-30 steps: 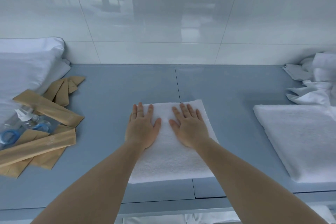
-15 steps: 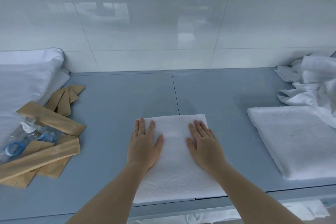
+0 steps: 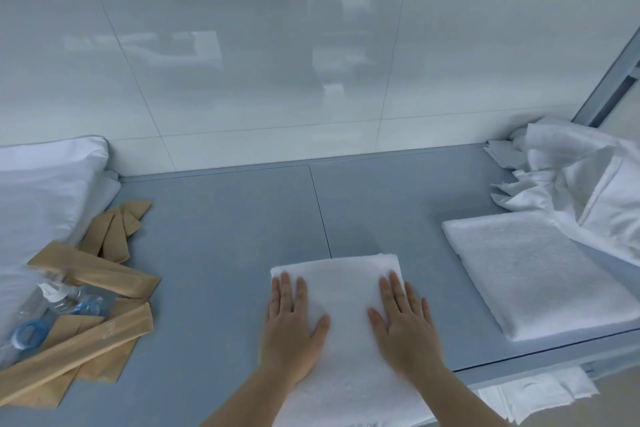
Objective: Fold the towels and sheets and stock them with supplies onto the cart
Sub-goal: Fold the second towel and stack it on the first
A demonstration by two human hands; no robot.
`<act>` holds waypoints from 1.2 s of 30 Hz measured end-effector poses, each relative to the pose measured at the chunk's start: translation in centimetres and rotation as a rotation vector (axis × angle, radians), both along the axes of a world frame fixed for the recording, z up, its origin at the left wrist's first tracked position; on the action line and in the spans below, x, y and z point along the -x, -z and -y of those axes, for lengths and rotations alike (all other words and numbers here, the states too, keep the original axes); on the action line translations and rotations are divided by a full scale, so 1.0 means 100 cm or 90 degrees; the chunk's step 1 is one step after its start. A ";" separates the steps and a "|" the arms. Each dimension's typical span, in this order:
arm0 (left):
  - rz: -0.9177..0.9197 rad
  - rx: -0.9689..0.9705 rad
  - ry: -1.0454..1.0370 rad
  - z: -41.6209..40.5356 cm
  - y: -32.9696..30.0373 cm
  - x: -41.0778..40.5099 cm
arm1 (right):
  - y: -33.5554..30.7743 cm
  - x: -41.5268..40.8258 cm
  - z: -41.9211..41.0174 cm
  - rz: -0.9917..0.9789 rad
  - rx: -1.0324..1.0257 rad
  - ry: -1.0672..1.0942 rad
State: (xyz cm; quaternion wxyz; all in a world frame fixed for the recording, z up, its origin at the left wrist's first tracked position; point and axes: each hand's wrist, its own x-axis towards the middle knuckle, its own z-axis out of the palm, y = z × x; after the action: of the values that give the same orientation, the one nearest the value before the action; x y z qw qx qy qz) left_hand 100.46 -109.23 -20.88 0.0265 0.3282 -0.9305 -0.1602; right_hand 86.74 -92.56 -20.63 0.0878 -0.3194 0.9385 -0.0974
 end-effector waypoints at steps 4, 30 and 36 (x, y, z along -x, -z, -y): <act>0.005 -0.010 0.000 -0.004 -0.001 0.008 | -0.003 0.009 -0.002 -0.004 -0.001 -0.010; -0.091 0.044 -0.146 -0.069 0.000 0.112 | 0.004 0.131 -0.048 -0.010 0.048 -0.109; -0.008 0.064 -0.236 -0.088 -0.019 0.099 | -0.009 0.121 -0.053 -0.035 0.054 -0.120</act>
State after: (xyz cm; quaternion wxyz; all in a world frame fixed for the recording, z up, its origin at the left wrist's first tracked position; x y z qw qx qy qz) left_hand 90.59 -100.39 -18.96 0.0777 0.4910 -0.8609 -0.1081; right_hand 74.64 -87.28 -19.73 0.0569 -0.4126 0.9012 -0.1196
